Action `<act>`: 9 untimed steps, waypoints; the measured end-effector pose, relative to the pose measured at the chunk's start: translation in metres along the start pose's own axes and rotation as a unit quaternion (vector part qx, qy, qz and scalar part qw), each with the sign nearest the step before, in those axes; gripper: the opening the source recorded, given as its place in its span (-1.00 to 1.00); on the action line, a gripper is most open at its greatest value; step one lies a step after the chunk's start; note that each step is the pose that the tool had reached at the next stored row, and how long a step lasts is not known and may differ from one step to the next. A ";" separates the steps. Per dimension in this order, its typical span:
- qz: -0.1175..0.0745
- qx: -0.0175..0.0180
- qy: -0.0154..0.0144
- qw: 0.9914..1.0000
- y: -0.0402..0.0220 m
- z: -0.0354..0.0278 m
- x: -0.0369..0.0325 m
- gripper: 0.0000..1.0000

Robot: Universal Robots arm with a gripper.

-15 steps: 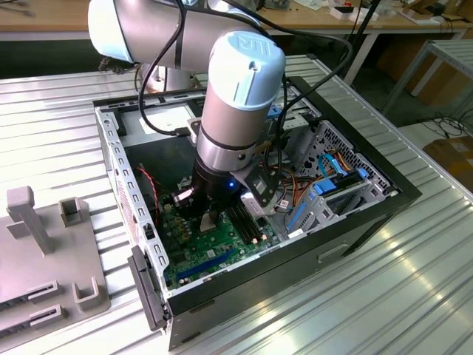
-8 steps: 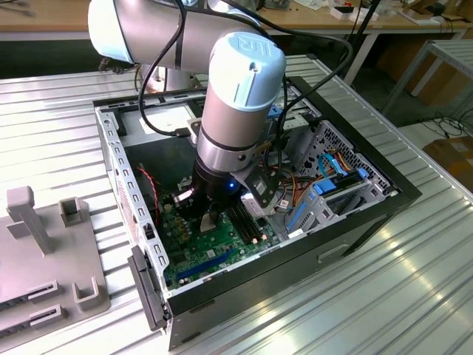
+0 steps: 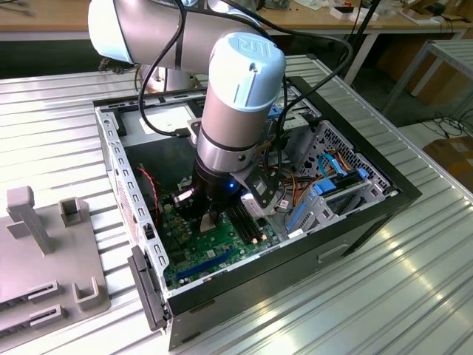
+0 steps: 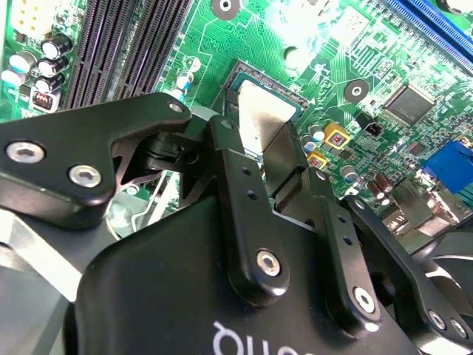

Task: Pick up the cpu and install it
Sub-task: 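Place the cpu into insertion slot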

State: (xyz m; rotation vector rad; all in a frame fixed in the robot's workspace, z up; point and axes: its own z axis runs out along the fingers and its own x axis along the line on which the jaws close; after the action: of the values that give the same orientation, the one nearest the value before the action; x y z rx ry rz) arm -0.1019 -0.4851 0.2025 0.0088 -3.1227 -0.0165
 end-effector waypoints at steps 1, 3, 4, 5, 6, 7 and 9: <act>0.000 0.000 0.000 1.000 0.0000 0.0000 0.0000 -0.22; 0.000 0.000 0.000 1.000 0.0000 0.0000 0.0000 -0.22; 0.000 0.000 0.000 1.000 0.0000 0.0000 0.0000 -0.22; 0.000 0.000 0.000 1.000 0.0000 0.0000 0.0000 -0.22; 0.000 0.000 0.000 1.000 0.0000 0.0000 0.0000 -0.22; 0.000 0.000 0.000 1.000 0.0000 0.0000 0.0000 -0.22; 0.000 0.000 0.000 1.000 0.0000 0.0000 0.0000 -0.22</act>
State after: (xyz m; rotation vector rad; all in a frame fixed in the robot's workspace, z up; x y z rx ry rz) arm -0.1019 -0.4851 0.2026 0.0087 -3.1227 -0.0167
